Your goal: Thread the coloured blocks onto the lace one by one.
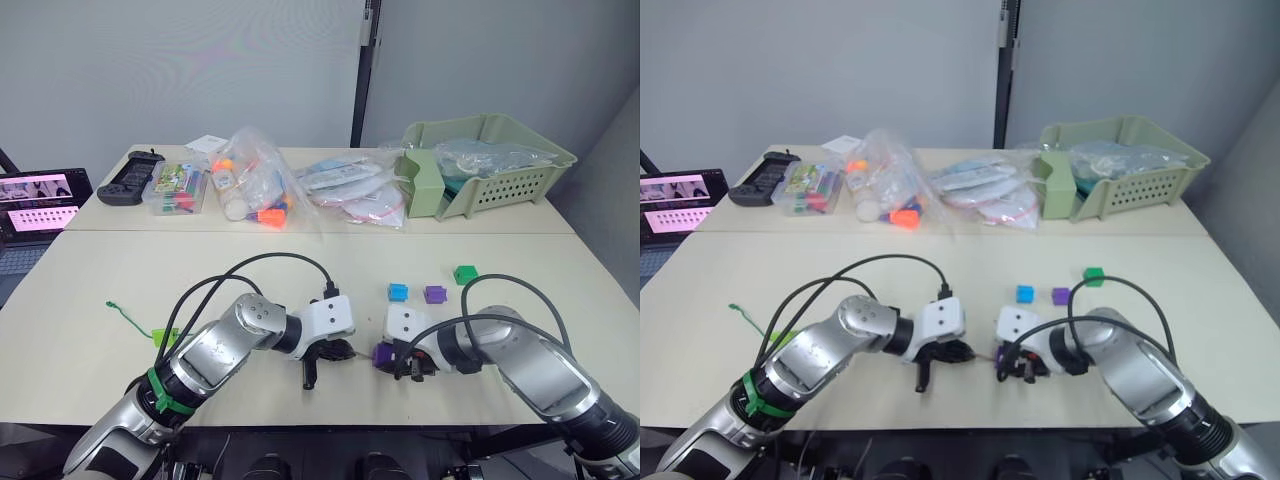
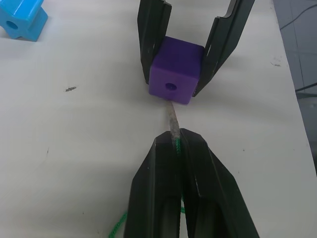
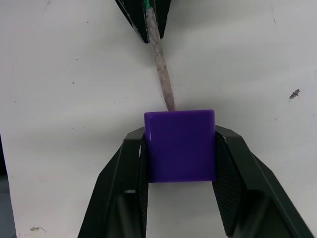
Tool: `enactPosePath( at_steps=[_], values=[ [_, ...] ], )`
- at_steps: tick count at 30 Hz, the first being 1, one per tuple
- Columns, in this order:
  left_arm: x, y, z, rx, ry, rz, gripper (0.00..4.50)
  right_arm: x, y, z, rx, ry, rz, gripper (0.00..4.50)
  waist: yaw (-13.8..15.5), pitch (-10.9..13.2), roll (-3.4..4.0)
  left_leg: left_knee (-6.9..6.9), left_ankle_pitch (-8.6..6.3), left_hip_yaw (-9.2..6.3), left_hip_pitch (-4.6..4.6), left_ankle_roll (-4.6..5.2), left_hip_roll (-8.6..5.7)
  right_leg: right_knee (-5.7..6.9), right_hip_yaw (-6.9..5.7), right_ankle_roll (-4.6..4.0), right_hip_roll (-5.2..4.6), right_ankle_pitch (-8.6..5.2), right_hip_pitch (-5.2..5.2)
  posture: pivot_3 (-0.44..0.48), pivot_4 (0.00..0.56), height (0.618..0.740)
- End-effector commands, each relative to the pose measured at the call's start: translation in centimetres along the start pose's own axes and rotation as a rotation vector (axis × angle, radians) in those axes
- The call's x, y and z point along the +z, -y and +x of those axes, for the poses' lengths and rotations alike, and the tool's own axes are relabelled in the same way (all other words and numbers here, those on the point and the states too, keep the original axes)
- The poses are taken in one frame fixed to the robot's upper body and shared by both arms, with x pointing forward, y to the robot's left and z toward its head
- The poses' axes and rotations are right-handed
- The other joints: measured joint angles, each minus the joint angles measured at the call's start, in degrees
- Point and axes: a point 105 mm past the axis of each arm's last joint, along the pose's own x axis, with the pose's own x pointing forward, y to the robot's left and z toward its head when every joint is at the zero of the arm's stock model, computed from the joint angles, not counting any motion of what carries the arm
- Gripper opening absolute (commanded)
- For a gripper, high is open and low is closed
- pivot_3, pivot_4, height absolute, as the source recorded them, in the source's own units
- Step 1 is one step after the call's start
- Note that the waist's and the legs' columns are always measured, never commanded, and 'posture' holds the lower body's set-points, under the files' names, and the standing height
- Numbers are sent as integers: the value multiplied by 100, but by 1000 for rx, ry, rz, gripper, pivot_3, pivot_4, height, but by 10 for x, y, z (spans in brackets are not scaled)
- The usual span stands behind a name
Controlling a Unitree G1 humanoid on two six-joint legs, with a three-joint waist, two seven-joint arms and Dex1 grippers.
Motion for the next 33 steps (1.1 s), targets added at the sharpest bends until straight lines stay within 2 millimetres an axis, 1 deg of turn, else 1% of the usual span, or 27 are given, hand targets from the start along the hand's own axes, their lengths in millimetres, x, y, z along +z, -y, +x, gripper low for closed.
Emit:
enactPosePath(
  at_steps=[1,9,15,19,26,33],
  values=[
    [6,-2,-7,5,19,39,0,-6,-3,-1,15,-19,-3,1199,2,0,0,0,0,0,0,0,0,-1,0,0,-1,0,0,0,150,740],
    [6,-3,-12,21,37,11,0,-6,-6,3,31,-15,-4,1199,10,0,0,4,0,0,-1,0,-1,-1,0,1,-2,0,2,0,150,740],
    [14,-3,-13,22,75,11,0,-7,-6,3,36,-19,-6,1199,10,0,0,4,0,0,-1,0,-1,-1,0,1,-2,0,2,0,150,740],
    [15,-1,-15,19,81,7,0,-9,-7,3,40,-27,-5,1199,9,0,0,3,0,0,0,0,-1,-1,0,1,-2,0,3,0,150,740],
    [14,0,-11,8,78,6,0,-5,-6,4,37,-18,-8,1199,9,0,0,3,0,0,1,0,-1,-1,0,0,-2,0,3,0,150,740],
    [16,1,-3,-11,77,19,0,2,-6,3,33,1,-10,1199,9,0,0,3,0,0,0,0,-1,-1,0,1,-1,0,3,0,150,740]
  ],
)
